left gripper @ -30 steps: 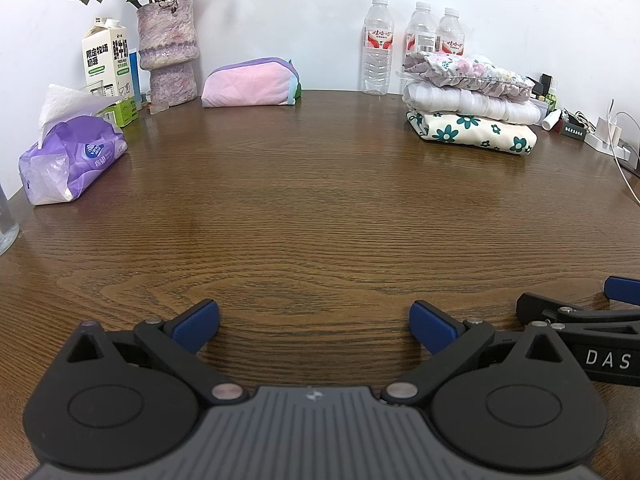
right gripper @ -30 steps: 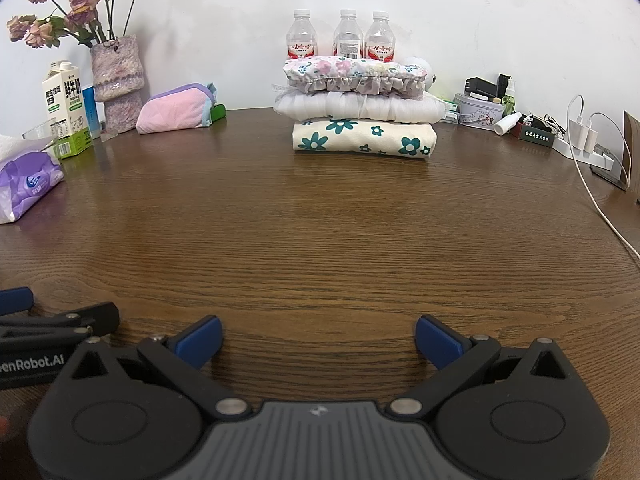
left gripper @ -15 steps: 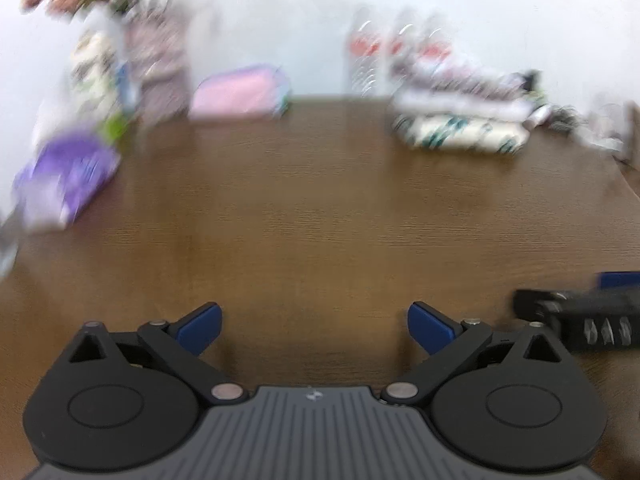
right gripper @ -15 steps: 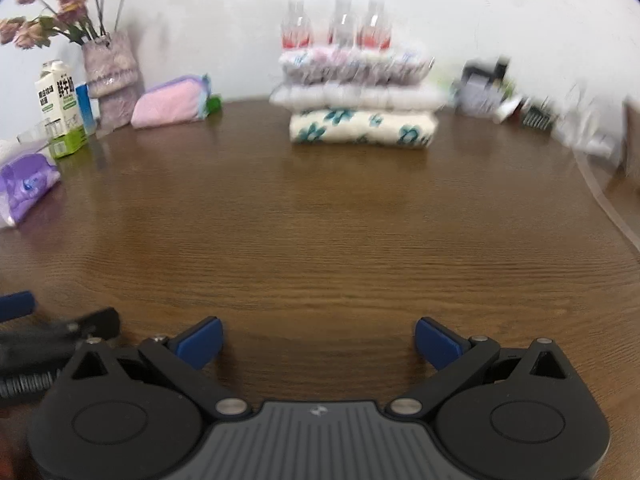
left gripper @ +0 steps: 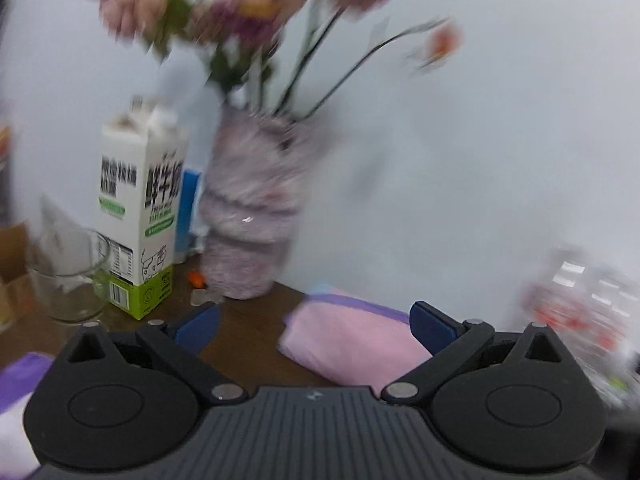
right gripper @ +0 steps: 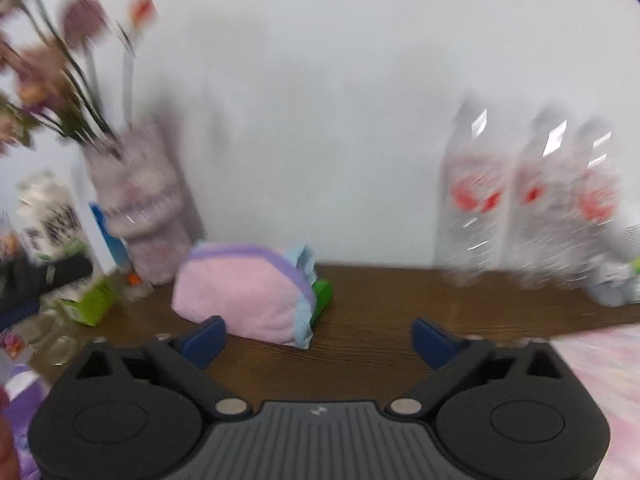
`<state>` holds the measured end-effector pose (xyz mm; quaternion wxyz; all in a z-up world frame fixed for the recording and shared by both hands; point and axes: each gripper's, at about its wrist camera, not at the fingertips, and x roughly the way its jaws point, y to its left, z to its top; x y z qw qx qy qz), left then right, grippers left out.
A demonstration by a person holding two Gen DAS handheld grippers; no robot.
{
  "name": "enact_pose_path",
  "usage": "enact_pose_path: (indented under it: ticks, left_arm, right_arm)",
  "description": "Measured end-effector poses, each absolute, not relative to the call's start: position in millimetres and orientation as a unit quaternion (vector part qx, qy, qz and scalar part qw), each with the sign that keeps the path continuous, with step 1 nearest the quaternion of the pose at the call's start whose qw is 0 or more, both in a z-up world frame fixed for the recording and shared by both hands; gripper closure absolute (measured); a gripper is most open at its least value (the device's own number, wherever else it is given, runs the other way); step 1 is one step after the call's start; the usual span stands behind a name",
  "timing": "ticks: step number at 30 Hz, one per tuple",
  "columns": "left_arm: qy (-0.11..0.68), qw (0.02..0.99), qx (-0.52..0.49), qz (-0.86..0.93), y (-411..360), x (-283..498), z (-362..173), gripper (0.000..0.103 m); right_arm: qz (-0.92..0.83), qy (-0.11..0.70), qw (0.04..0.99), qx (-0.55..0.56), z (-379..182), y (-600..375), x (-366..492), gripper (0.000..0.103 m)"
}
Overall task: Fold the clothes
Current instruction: 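Reach the right gripper to the pink bundle and grasp its edge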
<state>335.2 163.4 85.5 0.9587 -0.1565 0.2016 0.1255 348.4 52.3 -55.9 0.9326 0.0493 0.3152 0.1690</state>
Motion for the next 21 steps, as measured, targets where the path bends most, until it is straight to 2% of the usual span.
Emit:
enact_pose_path:
  ticks: [3, 5, 6, 7, 10, 15, 17, 21]
  left_arm:
    - [0.233, 0.946, -0.162, 0.155, 168, 382, 52, 0.0]
    - [0.252, 0.941, -0.151, 0.168, 170, 398, 35, 0.007]
    - [0.262, 0.938, -0.156, 0.163, 174, 399, 33, 0.008]
    - [0.267, 0.937, -0.166, 0.151, 180, 397, 34, 0.008]
    - [0.262, 0.931, -0.22, 0.127, 196, 389, 38, 0.006]
    - [0.252, 0.938, -0.239, 0.02, 189, 342, 84, 0.007]
    - [0.201, 0.949, -0.241, -0.014, 182, 294, 113, 0.001]
    - [0.115, 0.96, -0.231, -0.106, 169, 189, 158, 0.0]
  right_arm:
    - [0.166, 0.344, 0.921, 0.072, -82, 70, 387, 0.04]
    - [0.16, 0.354, 0.918, 0.084, -98, 81, 407, 0.043]
    - [0.157, 0.358, 0.916, 0.09, -106, 87, 416, 0.068]
    - [0.155, 0.365, 0.913, 0.101, -111, 89, 422, 0.099]
    - [0.165, 0.294, 0.939, 0.075, -86, 95, 390, 0.102]
    - [0.21, 0.179, 0.961, -0.019, 18, 103, 296, 0.102]
    - [0.229, 0.133, 0.963, -0.042, 63, 96, 256, 0.102]
    - [0.244, 0.057, 0.966, -0.058, 152, 63, 164, 0.102]
